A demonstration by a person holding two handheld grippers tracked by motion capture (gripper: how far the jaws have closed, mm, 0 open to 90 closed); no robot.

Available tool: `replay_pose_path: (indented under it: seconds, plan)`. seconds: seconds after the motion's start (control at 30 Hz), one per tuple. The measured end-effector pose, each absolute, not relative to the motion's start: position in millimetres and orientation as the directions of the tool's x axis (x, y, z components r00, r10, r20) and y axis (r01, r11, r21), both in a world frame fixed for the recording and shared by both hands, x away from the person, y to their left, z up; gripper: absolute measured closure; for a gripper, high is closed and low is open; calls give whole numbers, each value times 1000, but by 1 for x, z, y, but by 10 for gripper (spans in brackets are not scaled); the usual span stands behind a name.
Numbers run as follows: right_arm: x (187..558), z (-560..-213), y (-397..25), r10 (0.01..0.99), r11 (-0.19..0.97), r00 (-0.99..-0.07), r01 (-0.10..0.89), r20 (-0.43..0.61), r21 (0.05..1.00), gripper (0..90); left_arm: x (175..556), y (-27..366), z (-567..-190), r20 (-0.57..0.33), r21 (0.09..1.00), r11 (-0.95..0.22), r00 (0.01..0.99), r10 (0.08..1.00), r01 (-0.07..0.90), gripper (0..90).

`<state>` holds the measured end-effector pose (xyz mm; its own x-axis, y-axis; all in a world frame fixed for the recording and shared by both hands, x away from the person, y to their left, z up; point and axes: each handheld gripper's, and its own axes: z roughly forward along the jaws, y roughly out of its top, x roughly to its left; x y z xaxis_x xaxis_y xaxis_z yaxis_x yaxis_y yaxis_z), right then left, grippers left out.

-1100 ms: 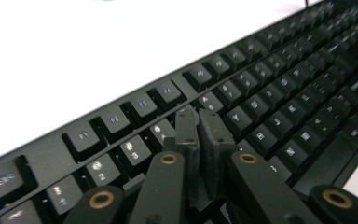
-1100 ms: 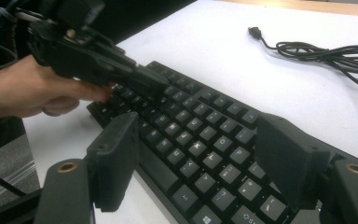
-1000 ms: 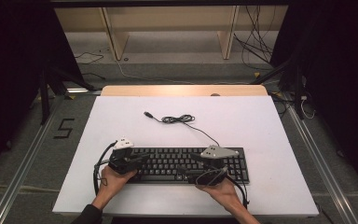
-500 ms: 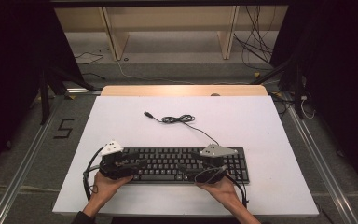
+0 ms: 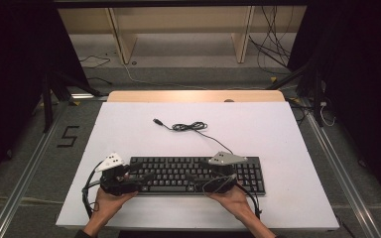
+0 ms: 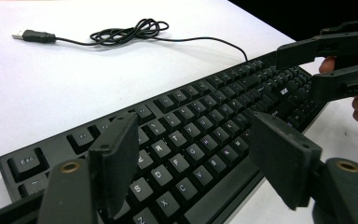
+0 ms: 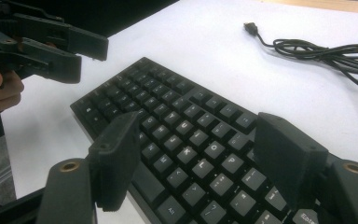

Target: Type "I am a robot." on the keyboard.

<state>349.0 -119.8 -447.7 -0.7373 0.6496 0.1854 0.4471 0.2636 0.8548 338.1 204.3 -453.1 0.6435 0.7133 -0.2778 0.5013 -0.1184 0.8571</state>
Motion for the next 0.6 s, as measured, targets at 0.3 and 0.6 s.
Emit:
replay_pose_path:
  seconds: [0.3,0.6]
  plan:
    - [354,-449,-114,645,282,-743,449,179,848,346,333,206,-454,-277,859,-115,641,716,499,287]
    - [360,-450,-110,648,299,-740,461,177,835,444,330,206,-456,-278,856,-114,635,720,504,277]
